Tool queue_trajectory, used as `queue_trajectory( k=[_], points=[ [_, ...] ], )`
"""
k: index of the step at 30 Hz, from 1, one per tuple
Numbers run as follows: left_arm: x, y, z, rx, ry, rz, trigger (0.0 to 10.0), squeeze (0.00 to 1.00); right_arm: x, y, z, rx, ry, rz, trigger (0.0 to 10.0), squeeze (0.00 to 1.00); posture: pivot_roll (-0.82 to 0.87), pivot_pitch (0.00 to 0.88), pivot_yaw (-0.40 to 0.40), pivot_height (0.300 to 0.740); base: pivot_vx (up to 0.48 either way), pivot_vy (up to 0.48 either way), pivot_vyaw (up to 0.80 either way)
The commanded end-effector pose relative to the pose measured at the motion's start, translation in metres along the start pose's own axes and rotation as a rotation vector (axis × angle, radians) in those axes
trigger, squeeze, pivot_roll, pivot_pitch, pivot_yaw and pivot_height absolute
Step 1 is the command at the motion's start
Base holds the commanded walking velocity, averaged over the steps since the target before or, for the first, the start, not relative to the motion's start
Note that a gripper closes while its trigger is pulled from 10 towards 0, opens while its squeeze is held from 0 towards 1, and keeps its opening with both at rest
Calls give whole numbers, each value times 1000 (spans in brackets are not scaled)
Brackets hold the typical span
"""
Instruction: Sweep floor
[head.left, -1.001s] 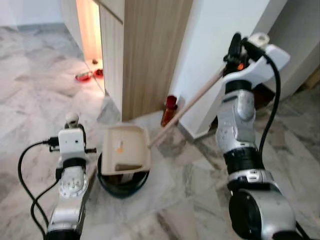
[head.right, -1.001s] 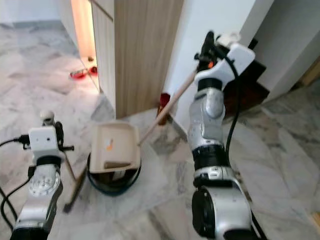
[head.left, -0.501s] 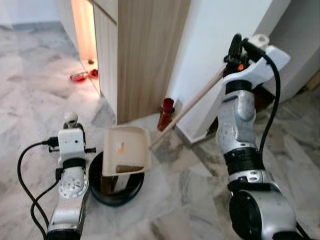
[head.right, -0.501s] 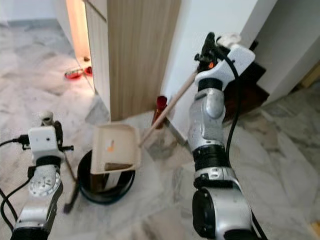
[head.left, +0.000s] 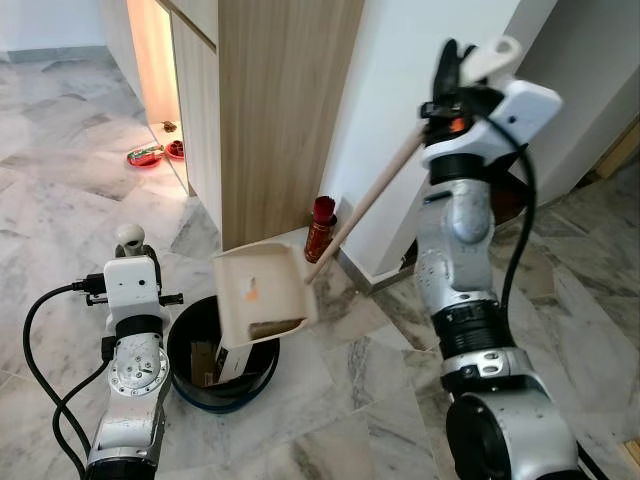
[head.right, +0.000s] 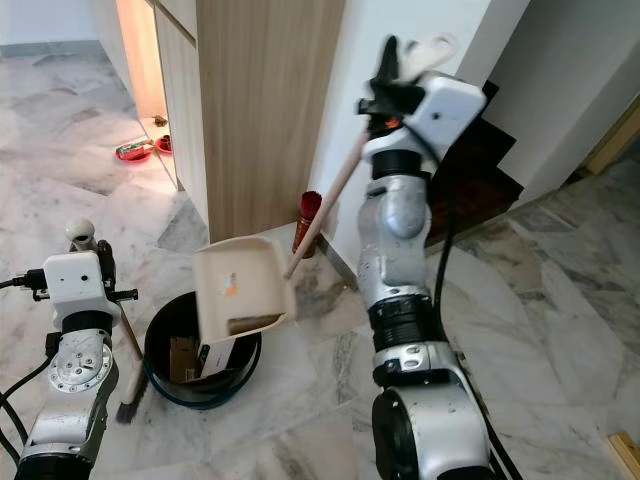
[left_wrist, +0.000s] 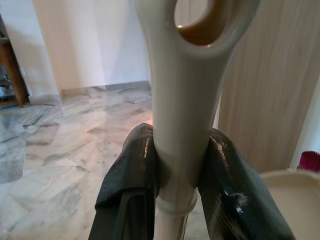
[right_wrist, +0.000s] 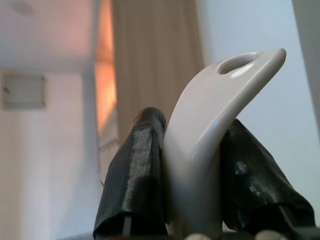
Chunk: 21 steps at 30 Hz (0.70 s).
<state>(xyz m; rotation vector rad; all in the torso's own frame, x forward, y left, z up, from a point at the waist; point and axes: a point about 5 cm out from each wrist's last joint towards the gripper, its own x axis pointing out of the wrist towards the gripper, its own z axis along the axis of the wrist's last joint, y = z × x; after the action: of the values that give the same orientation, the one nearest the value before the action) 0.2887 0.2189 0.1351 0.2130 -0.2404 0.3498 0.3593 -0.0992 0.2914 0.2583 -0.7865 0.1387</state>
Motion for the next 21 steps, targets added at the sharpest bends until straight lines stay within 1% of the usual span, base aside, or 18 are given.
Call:
queue_trajectory(
  k=[1,2,3,5,8,9,14,15,16,21],
  points=[
    [1,-6,11,-4,-60,-23,10000,0,4,11,24,22,-141,42,10000,0,247,35,-177,740,0,0,0],
    [1,-6,11,-4,-60,-24,10000,0,0,20,24,42,-148,71,10000,0,248,34,-178,740,0,0,0],
    [1,-6,11,-4,-60,-24,10000,0,0,20,24,42,-148,71,10000,0,248,34,-178,740,0,0,0],
    [1,-6,11,-4,-60,-25,10000,0,-3,27,24,49,-159,94,10000,0,251,35,-176,740,0,0,0],
    [1,-6,11,-3,-60,-26,10000,0,-9,43,30,107,-196,145,10000,0,251,36,-175,740,0,0,0],
    [1,-6,11,-3,-60,-26,10000,0,-12,51,32,110,-213,184,10000,0,251,37,-175,740,0,0,0],
    [1,-6,11,-3,-60,-27,10000,0,-22,72,36,122,-240,280,10000,0,249,37,-174,740,0,0,0],
    [1,-6,11,-3,-60,-27,10000,0,-22,72,36,122,-240,280,10000,0,249,37,-174,740,0,0,0],
    [1,-6,11,-4,-60,-29,10000,0,-25,76,36,124,-239,304,10000,0,248,38,-174,740,0,0,0],
    [1,-6,11,-6,-60,-28,10000,0,-29,80,39,127,-248,326,10000,0,246,36,-175,740,0,0,0]
  ],
)
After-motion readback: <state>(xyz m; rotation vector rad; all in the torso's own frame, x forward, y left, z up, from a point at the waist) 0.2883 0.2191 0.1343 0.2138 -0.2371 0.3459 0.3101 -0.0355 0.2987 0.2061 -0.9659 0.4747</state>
